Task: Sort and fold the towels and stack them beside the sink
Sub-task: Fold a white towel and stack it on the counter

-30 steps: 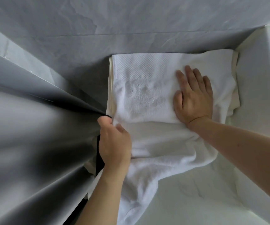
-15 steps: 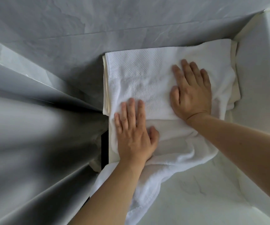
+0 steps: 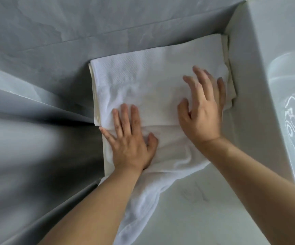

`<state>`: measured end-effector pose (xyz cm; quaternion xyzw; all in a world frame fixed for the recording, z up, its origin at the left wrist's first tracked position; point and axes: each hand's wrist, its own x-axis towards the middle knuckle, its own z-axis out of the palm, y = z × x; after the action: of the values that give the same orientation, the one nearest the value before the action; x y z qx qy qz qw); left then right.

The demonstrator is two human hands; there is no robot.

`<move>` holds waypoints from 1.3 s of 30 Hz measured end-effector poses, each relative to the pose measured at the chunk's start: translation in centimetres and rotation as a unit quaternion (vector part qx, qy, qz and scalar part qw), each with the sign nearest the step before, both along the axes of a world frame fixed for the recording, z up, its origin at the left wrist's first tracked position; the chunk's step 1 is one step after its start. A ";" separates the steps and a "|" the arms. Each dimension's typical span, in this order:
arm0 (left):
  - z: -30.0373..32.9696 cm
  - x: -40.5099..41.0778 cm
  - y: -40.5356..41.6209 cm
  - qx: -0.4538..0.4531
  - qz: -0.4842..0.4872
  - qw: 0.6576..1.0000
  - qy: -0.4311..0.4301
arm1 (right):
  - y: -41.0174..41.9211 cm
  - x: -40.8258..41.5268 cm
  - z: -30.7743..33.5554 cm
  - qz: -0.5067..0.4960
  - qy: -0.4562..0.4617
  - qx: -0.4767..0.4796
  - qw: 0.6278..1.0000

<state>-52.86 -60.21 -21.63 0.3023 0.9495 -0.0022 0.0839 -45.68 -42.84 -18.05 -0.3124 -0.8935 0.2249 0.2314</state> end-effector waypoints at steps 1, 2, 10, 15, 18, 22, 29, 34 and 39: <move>0.0 0.0 0.0 0.002 0.001 1.000 0.001 | -0.9 1.4 0.7 -0.048 0.026 -0.046 0.997; 0.0 0.0 0.0 0.002 0.001 1.000 0.000 | -1.7 2.8 1.1 -0.103 0.042 -0.101 0.989; 0.2 0.2 0.0 0.018 0.003 1.000 0.007 | -2.3 6.3 1.2 -0.300 -0.033 -0.469 0.830; 0.2 0.2 0.0 0.019 0.002 1.000 0.013 | -0.3 5.9 1.8 -0.270 0.026 -0.537 0.799; 0.1 0.2 -0.1 0.018 0.001 1.000 0.015 | -0.3 6.5 1.3 -0.292 -0.065 -0.376 0.877; 0.2 0.1 -0.1 0.020 0.002 1.000 0.009 | -2.4 8.3 -0.6 -0.184 -0.184 -0.115 0.959; 0.0 -0.1 -0.1 0.014 0.001 1.000 0.016 | -3.0 9.5 -3.2 -0.089 -0.132 0.020 0.987; 0.2 0.1 0.0 0.028 -0.007 1.000 0.012 | -2.9 8.9 -3.1 -0.107 -0.150 0.010 0.983; 2.7 -0.5 -0.5 0.281 0.121 0.951 0.052 | -2.7 9.0 -3.4 -0.097 -0.140 0.027 0.985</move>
<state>-53.37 -60.73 -18.98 0.1962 0.9441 0.2594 -0.0542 -36.67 -45.57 -21.47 -0.4200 -0.8881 0.1313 0.1329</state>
